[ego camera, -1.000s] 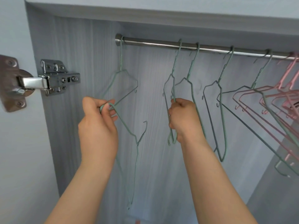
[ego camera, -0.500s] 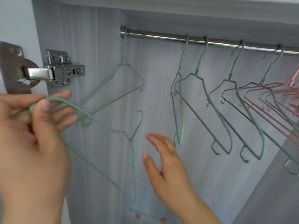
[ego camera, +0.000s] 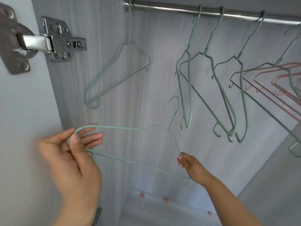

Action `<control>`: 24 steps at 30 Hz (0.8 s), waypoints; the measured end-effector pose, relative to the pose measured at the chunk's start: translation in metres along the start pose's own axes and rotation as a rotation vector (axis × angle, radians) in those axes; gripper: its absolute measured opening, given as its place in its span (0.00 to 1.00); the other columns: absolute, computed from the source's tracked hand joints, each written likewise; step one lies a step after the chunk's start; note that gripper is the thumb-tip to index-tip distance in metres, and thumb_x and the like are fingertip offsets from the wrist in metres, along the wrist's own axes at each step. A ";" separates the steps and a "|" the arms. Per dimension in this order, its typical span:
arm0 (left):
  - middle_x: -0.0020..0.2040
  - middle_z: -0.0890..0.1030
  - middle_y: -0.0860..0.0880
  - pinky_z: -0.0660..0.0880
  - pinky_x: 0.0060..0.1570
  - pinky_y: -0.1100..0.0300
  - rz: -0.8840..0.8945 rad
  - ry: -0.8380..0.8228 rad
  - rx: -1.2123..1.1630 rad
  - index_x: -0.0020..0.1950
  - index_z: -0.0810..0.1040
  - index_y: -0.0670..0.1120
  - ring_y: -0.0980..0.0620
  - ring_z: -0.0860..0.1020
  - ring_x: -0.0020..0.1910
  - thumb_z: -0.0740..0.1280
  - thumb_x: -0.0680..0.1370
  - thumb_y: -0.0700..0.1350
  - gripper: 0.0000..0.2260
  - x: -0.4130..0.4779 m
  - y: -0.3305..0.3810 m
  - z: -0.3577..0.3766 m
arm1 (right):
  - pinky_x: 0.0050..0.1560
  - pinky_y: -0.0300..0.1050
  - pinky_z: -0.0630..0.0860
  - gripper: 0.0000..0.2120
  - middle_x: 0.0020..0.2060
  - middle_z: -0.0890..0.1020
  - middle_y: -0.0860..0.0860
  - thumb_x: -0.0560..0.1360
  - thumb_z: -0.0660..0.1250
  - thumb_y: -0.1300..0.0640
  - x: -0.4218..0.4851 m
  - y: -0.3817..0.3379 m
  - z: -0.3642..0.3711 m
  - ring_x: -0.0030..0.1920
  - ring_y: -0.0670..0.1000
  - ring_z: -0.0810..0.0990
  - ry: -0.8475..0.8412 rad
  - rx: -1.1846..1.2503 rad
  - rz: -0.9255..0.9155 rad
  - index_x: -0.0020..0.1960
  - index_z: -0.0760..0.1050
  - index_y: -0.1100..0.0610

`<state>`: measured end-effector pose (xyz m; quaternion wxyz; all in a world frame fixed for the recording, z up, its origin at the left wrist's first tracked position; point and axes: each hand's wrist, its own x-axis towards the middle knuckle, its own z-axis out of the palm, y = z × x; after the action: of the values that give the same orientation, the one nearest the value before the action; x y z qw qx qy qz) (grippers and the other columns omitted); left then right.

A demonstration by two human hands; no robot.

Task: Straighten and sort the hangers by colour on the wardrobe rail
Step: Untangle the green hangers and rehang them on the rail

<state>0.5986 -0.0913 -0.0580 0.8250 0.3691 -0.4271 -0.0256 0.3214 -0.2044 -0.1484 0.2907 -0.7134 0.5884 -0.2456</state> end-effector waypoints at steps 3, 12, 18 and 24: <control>0.44 0.78 0.57 0.76 0.35 0.68 -0.089 -0.128 0.095 0.49 0.61 0.60 0.59 0.79 0.34 0.52 0.77 0.60 0.06 -0.034 -0.024 0.000 | 0.40 0.40 0.65 0.16 0.34 0.72 0.50 0.80 0.52 0.54 -0.006 0.030 -0.015 0.37 0.49 0.70 -0.006 -0.109 0.079 0.34 0.66 0.50; 0.74 0.55 0.40 0.55 0.70 0.57 -0.746 -1.030 0.974 0.74 0.48 0.42 0.44 0.57 0.73 0.61 0.77 0.49 0.31 -0.120 -0.113 -0.025 | 0.37 0.33 0.66 0.17 0.35 0.76 0.48 0.79 0.55 0.51 -0.046 0.060 -0.042 0.37 0.47 0.74 -0.042 -0.266 0.316 0.33 0.72 0.49; 0.56 0.80 0.45 0.74 0.52 0.69 -0.933 -1.137 0.418 0.54 0.75 0.51 0.52 0.78 0.53 0.73 0.63 0.55 0.22 -0.142 -0.076 0.004 | 0.22 0.35 0.62 0.13 0.30 0.66 0.50 0.77 0.53 0.66 -0.051 -0.013 0.012 0.24 0.45 0.63 -0.151 0.536 0.484 0.52 0.74 0.59; 0.57 0.71 0.58 0.73 0.44 0.75 -0.999 -1.025 0.128 0.62 0.61 0.58 0.60 0.76 0.52 0.73 0.69 0.43 0.28 -0.146 -0.035 0.011 | 0.18 0.33 0.57 0.13 0.29 0.66 0.52 0.79 0.49 0.68 -0.034 -0.083 0.057 0.16 0.42 0.60 -0.014 1.095 0.484 0.48 0.72 0.62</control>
<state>0.5075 -0.0707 -0.1761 0.3873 0.5097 -0.5415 -0.5449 0.4120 -0.1520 -0.1305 0.6677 -0.3073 0.5200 -0.4352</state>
